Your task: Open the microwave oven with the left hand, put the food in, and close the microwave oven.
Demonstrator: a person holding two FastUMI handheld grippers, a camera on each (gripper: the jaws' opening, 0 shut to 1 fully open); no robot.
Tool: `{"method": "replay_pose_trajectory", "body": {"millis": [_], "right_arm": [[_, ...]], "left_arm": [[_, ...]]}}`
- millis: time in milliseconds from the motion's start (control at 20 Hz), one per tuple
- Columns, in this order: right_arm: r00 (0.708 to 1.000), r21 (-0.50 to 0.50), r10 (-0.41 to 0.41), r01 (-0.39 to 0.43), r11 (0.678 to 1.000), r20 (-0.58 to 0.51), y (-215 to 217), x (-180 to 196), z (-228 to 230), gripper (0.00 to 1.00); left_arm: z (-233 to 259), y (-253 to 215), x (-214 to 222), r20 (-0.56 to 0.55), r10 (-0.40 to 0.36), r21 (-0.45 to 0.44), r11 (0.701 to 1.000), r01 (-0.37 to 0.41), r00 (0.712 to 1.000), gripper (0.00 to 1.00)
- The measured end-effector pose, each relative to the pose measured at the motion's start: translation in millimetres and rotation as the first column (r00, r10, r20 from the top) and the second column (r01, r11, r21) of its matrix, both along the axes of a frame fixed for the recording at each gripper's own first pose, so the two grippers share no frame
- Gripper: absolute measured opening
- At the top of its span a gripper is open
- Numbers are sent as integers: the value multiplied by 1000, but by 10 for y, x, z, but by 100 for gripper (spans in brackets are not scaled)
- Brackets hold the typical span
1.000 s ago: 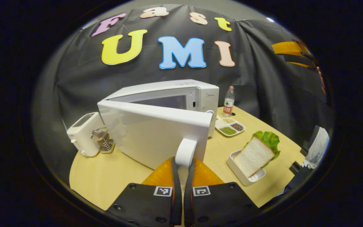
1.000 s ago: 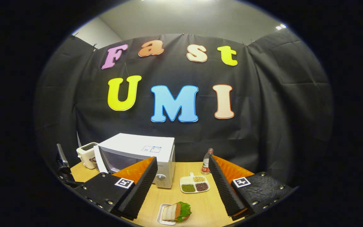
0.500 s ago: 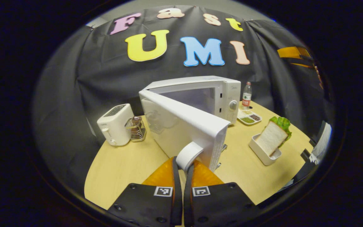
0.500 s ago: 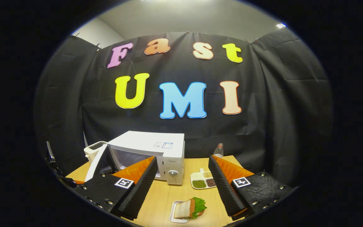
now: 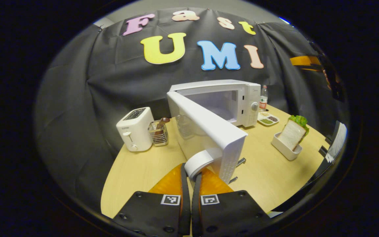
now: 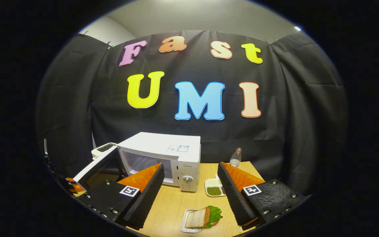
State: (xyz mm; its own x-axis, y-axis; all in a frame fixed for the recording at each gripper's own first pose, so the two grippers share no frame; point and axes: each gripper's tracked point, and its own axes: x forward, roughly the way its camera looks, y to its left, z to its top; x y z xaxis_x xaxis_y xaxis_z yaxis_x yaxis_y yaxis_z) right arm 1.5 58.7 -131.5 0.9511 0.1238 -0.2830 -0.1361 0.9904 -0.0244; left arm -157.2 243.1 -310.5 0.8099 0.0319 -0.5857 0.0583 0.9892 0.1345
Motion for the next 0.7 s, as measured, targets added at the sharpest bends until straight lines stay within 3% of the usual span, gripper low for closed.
{"method": "replay_pose_trajectory", "body": {"millis": [250,400,500,700], "right_arm": [[991,65,47,-39,997,-129,-72,63,-416,98],[974,57,26,-13,998,-227,-329,102,-821,99],[951,35,1,10,999,-309,-537,64,-1166,98],[881,54,-23,55,997,-472,-820,-136,-1819,99]], "left_arm": [[-11,266,-57,1,0,-31,1000,0,1000,8],[-11,335,-48,9,-11,-44,999,11,1000,10],[-30,410,-81,12,-17,-60,998,18,1000,8],[-56,540,-140,9,-20,-97,995,20,1000,17]]}}
